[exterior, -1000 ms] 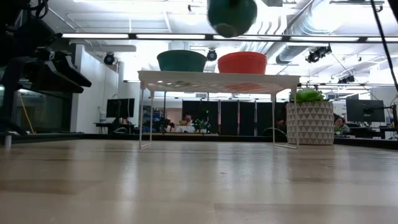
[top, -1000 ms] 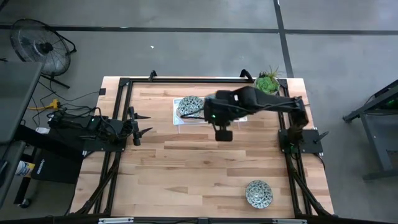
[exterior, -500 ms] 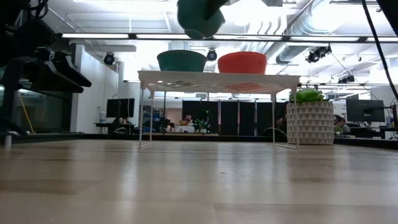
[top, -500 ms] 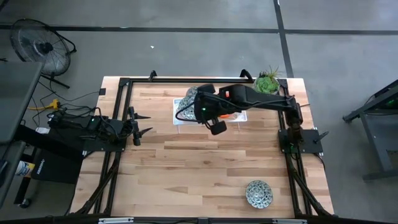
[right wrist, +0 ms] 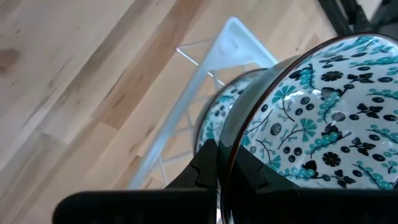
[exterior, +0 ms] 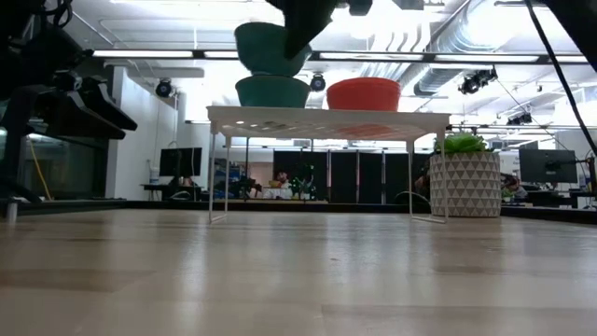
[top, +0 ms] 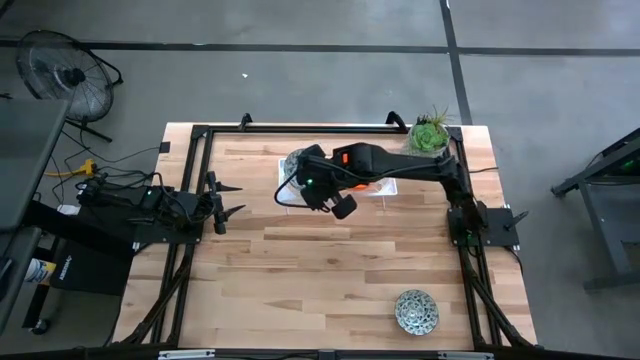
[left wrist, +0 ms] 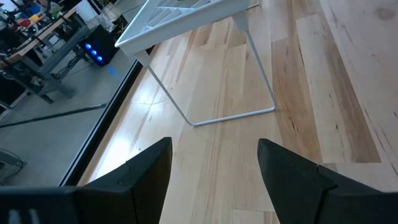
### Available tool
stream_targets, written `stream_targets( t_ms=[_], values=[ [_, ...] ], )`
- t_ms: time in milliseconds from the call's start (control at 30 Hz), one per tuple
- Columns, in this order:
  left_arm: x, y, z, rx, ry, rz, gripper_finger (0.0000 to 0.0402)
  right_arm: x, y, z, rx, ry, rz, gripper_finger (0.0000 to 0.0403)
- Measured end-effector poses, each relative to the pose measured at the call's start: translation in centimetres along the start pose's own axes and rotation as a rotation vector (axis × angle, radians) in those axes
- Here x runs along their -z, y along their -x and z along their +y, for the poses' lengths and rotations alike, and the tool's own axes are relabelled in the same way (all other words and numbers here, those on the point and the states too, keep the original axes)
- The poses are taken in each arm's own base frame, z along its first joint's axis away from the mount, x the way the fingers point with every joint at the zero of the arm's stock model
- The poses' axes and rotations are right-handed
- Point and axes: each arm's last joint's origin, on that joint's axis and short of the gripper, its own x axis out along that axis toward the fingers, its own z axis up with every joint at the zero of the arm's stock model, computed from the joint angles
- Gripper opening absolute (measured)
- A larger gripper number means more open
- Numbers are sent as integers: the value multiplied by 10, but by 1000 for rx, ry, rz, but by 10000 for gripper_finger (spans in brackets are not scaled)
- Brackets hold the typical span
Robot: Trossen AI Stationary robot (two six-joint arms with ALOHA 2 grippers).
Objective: Pick & Place Mini bowls
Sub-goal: Stack the top blue patterned bowl on top of the other blue patterned bowl on the shelf
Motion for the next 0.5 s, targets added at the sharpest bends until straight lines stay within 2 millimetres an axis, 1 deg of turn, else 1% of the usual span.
stream_targets(
  t_ms=[200,500],
  values=[
    [0,0,0,0,0,0,232,1,-13,-3,-23,29,16,3],
    [0,0,0,0,0,0,232,8,-28,-10,-50,4,29,3]
  ],
)
